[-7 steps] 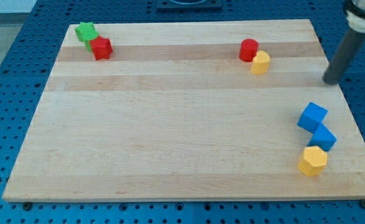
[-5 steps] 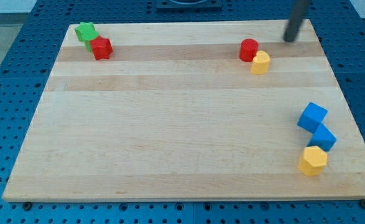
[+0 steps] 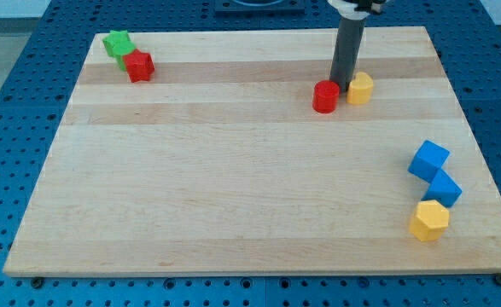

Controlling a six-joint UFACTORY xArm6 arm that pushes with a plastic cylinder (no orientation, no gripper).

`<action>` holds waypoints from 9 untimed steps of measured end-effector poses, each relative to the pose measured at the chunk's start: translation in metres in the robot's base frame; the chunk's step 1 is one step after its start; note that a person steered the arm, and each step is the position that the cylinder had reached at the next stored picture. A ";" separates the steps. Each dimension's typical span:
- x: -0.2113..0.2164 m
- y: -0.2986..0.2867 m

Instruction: Separate the heart from the red circle

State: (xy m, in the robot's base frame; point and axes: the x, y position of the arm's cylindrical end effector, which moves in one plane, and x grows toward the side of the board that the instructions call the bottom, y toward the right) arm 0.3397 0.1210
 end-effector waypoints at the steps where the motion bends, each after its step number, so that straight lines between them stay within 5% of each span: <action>1: -0.016 0.000; 7: 0.025 0.026; 9: 0.024 0.084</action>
